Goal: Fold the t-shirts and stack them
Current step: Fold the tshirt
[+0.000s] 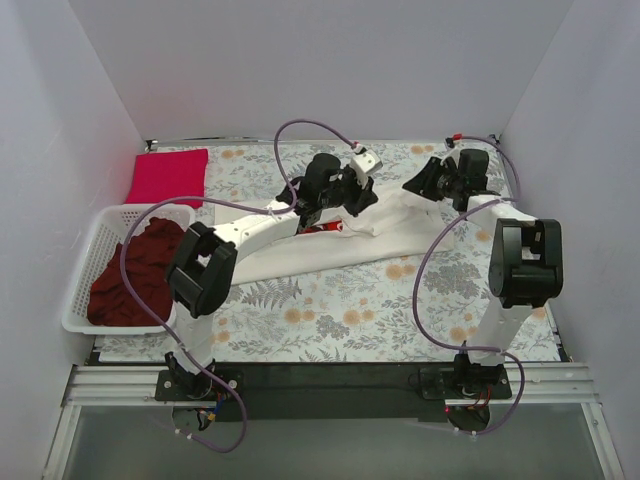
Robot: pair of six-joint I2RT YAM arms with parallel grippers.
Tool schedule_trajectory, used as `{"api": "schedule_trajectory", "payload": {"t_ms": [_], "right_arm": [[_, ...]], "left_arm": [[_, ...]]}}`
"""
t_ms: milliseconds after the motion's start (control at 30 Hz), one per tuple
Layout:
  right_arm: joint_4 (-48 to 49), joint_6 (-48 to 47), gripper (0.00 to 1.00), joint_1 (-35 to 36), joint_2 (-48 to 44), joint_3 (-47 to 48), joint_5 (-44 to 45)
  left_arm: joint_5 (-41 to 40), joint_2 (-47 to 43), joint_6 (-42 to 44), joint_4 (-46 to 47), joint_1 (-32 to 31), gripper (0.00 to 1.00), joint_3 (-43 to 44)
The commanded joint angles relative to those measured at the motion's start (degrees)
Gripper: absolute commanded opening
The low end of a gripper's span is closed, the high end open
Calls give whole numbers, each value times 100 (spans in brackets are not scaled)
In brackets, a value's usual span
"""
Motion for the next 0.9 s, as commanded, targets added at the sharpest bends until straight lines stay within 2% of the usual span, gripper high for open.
{"api": "schedule_trajectory", "payload": {"t_ms": [0, 200, 300, 433, 600, 700, 767, 867], "right_arm": [[667, 359, 32, 4, 365, 175, -730], [949, 500, 31, 4, 1174, 438, -950], [1028, 535, 31, -23, 1560, 570, -888], [1116, 650, 31, -391, 1991, 693, -827], [1099, 606, 32, -690, 1984, 702, -686], [1090, 562, 32, -743, 1809, 711, -826], [1099, 570, 33, -743, 1685, 694, -949], [1116, 597, 33, -708, 1369, 518, -1020]], "left_arm": [[280, 418, -541, 116, -86, 7, 33], [299, 1042, -745, 213, -104, 3, -63], [-87, 1183, -710, 222, -104, 1, -221], [-431, 1323, -701, 196, -34, 0, -301], [-580, 1350, -807, 169, 125, 0, -336], [-353, 1201, -806, 116, 125, 1, -327], [-212, 973, -903, 116, 116, 3, -354], [-132, 535, -1096, 248, 81, 10, -485]]}}
